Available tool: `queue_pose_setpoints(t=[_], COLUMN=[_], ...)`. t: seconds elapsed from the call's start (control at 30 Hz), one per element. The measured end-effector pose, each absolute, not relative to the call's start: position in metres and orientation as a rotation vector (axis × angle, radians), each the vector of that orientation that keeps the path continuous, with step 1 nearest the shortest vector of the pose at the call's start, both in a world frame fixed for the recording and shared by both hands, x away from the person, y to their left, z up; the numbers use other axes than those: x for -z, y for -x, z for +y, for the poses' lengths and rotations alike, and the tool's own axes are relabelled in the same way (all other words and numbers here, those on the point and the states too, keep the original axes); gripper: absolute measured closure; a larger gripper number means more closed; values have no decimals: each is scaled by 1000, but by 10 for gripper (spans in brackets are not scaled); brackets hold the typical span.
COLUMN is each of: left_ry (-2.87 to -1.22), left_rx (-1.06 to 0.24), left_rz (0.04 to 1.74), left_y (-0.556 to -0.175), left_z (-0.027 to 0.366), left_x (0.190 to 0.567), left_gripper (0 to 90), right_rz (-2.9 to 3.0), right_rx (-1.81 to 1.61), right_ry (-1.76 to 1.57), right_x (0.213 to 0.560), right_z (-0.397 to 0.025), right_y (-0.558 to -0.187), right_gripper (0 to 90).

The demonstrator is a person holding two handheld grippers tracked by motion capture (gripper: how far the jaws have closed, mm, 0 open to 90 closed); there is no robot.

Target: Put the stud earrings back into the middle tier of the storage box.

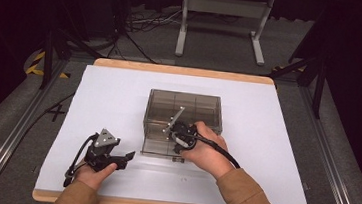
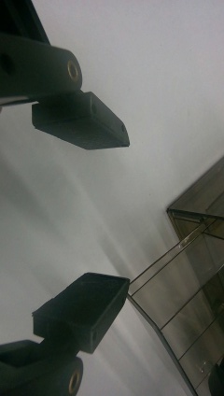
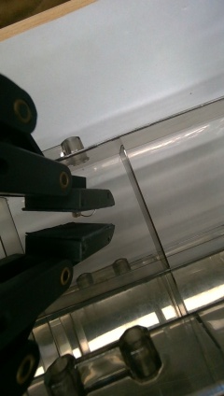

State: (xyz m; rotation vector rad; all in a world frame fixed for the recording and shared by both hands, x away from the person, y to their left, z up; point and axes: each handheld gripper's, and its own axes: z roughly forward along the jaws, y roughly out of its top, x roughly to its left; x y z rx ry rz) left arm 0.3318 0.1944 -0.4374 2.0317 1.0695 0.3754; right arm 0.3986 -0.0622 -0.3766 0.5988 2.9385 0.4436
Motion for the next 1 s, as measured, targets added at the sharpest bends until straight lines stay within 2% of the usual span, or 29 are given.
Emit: queue_pose_setpoints(t=[1.0], left_ry=[-2023], left_rx=[-375], left_rz=[1071], left_y=[-332], left_z=[195], left_x=[438], left_gripper=[280], right_rz=[2887], right_rx=[-620], right_ry=[-523], right_x=[345], right_z=[-80], right_y=[-377], right_gripper=[810])
